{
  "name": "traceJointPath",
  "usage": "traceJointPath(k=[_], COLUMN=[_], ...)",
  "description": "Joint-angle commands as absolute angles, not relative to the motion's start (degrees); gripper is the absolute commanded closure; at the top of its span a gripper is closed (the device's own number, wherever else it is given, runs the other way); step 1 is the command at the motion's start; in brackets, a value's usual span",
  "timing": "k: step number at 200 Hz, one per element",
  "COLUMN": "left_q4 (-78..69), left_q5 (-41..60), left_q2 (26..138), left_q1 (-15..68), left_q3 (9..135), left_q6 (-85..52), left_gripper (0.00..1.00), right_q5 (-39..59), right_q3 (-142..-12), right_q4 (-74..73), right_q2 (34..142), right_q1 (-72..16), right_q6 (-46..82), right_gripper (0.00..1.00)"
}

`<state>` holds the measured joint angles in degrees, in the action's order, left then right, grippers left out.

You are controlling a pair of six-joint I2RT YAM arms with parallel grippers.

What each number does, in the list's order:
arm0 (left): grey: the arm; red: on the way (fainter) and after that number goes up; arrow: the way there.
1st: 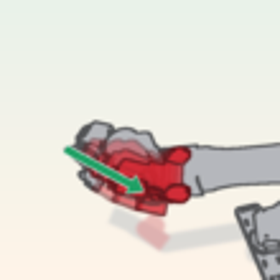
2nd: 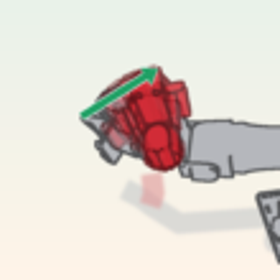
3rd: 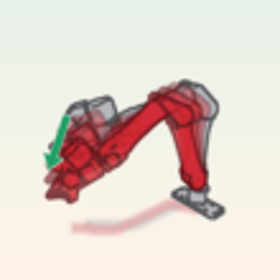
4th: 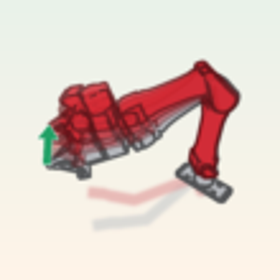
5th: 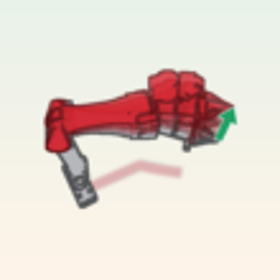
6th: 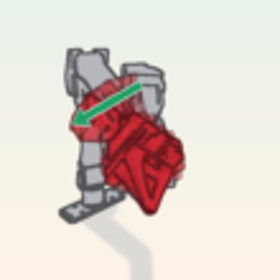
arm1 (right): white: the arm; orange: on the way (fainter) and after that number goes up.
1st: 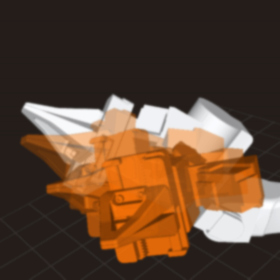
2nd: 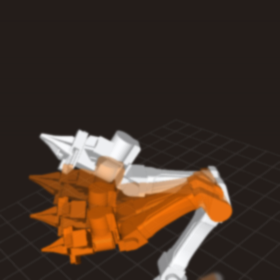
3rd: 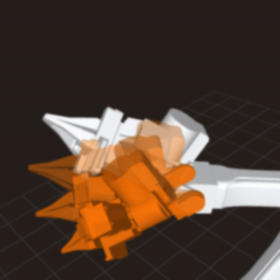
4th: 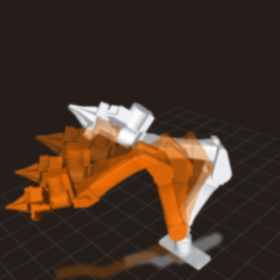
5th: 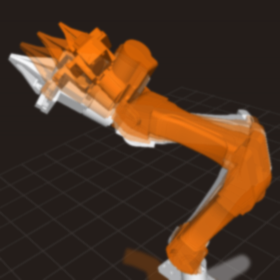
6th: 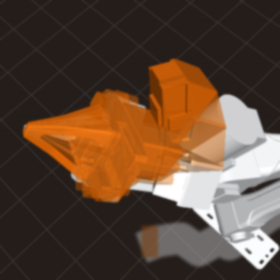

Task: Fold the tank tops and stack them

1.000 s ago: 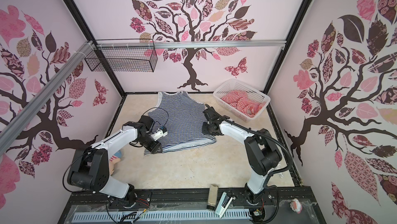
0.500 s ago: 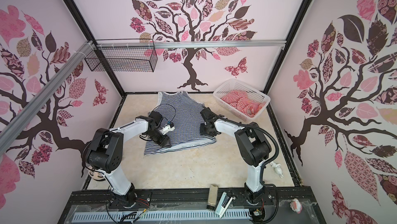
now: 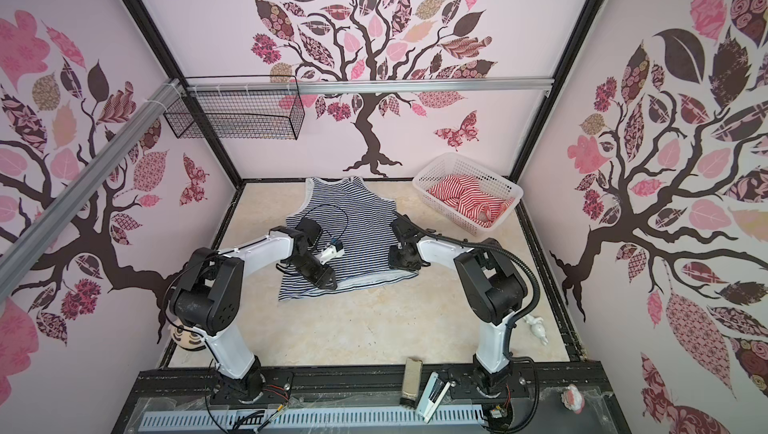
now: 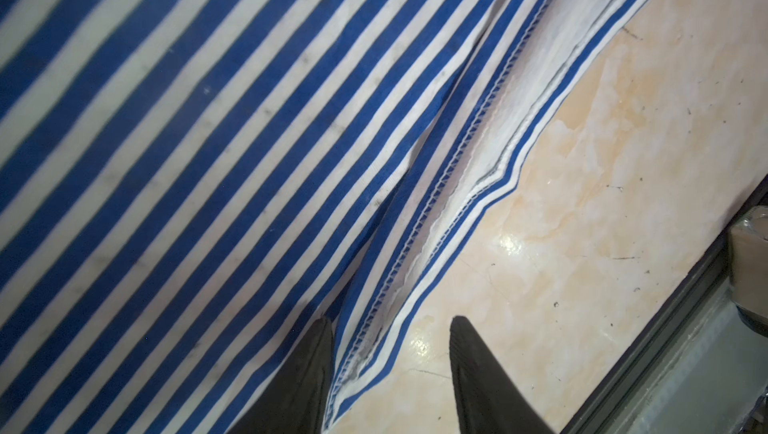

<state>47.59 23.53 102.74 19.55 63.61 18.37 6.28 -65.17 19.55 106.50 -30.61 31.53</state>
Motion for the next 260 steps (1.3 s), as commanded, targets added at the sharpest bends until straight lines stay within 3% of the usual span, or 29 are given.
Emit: traceJointPath(k=[1, 151, 213, 260], left_q4=[47.9, 50.8, 43.9, 41.3], left_q5=[25.3, 26.3, 14.4, 10.2], left_q2=[100.9, 97.5, 91.9, 102.9], left_q1=[20.1, 22.5, 20.6, 13.9], left_q3=[62.0, 58.0, 59.9, 71.7], left_q6=[19.0, 22.5, 20.4, 17.2], left_gripper=[0.50, 0.51, 0.50, 0.50], right_q5=[7.1, 8.3, 11.9, 12.9], right_q3=[-63.5, -54.7, -54.5, -57.1], right_q4=[20.5, 21.6, 19.4, 15.1], right_q2=[103.2, 91.8, 90.9, 97.5], right_q1=[-30.6, -30.6, -31.0, -32.5], right_q6=[32.0, 32.7, 35.3, 38.2], right_gripper=[0.58, 0.58, 0.58, 0.58])
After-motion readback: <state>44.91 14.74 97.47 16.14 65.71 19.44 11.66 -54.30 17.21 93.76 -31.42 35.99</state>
